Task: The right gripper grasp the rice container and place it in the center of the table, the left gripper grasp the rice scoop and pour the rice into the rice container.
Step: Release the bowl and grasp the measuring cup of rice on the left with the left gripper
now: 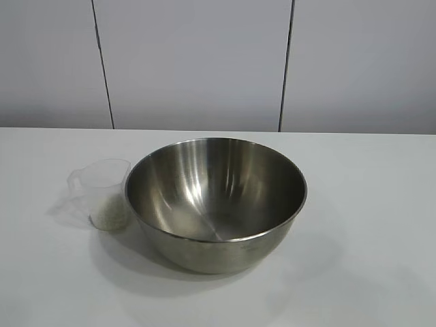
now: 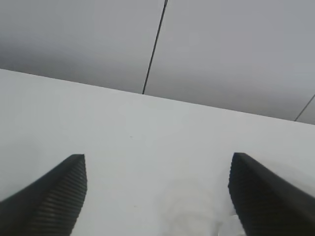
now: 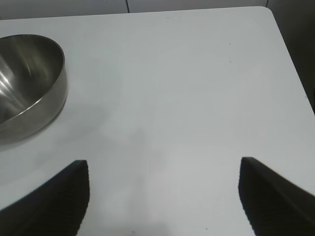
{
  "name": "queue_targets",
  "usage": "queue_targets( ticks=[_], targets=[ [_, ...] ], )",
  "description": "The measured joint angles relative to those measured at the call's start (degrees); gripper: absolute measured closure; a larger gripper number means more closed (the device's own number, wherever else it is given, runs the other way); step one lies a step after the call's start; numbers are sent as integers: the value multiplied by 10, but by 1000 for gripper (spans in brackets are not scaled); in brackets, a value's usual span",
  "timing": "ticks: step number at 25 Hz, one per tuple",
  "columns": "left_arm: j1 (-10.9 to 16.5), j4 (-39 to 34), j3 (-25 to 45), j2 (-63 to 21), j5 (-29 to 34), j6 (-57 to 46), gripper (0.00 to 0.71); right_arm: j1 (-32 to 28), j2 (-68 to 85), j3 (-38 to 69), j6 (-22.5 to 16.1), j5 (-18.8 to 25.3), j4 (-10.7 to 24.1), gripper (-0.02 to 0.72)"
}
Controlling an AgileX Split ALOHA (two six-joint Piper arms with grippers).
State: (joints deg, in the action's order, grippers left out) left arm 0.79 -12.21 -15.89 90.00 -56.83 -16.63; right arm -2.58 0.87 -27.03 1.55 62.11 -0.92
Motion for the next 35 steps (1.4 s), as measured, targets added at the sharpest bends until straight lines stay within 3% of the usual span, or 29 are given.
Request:
queue_targets(
  ticks=[2, 4, 8, 16, 26, 35],
  targets=[
    [4, -9, 0, 54, -58, -6, 140, 0, 0, 0, 0, -1, 0, 135],
    [13, -21, 0, 96, -77, -25, 140, 0, 0, 0, 0, -1, 0, 135],
    [16, -29, 0, 154, -79, -6, 140, 0, 0, 0, 0, -1, 0, 135],
    [17, -63, -1, 178, -83, 183, 140, 0, 0, 0, 0, -1, 0, 135],
    [17, -129, -5, 263, -92, 232, 140, 0, 0, 0, 0, -1, 0, 135],
    [16, -190, -61, 291, -93, 241, 140, 0, 0, 0, 0, -1, 0, 135]
  ],
)
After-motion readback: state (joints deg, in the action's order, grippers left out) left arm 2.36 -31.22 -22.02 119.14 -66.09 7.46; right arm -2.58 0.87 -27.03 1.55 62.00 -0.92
